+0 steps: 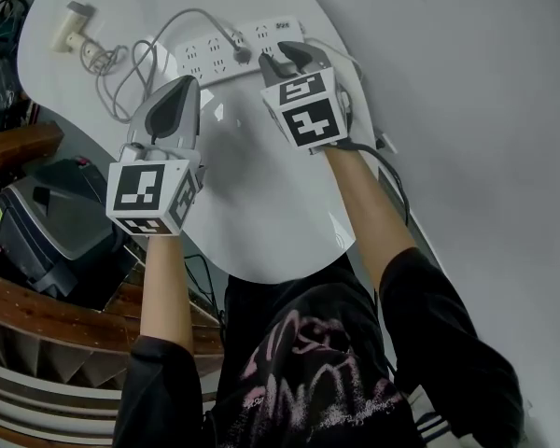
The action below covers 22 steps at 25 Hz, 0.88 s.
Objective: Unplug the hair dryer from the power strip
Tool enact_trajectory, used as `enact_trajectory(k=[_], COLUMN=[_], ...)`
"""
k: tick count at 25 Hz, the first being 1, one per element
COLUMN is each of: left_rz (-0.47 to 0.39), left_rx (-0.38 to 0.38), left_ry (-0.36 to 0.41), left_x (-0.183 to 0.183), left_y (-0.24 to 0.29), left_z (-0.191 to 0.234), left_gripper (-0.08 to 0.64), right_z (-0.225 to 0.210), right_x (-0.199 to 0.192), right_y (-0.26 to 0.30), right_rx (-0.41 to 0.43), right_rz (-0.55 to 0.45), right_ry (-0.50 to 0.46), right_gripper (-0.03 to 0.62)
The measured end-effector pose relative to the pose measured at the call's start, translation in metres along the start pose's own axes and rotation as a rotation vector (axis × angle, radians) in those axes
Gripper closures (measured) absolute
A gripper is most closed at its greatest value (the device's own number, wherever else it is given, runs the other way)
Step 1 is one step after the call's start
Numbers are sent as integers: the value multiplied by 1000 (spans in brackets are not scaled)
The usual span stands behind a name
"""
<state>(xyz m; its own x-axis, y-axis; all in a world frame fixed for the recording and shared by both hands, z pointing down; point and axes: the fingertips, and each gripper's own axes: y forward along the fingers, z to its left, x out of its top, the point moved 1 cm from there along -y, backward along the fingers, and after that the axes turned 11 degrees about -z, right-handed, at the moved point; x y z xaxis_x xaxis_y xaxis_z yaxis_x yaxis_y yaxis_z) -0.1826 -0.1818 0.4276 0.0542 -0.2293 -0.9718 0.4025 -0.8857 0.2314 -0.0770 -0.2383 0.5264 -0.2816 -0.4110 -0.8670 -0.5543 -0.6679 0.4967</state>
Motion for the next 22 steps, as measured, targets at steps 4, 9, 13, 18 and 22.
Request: enact_trajectory(k=[4, 9, 13, 18, 22], left_rz=[10, 21, 32, 49, 68], left_rx=[-34, -60, -74, -103, -116], left_ry=[-2, 8, 8, 10, 5], left_x=[-3, -4, -7, -13, -20], left_y=[10, 22, 32, 44, 55], left_z=[-6, -9, -10, -15, -18], left_gripper=[553, 524, 500, 490, 461], right_z=[0, 1, -1, 0, 1], right_x=[1, 1, 3, 2, 2], right_y=[0, -1, 0, 0, -1], right_rx=[4, 3, 5, 1, 7], right_rz=[0, 2, -3, -3, -1], right_ry=[-1, 0, -9, -5, -10], right_gripper=[471, 471, 471, 471, 471])
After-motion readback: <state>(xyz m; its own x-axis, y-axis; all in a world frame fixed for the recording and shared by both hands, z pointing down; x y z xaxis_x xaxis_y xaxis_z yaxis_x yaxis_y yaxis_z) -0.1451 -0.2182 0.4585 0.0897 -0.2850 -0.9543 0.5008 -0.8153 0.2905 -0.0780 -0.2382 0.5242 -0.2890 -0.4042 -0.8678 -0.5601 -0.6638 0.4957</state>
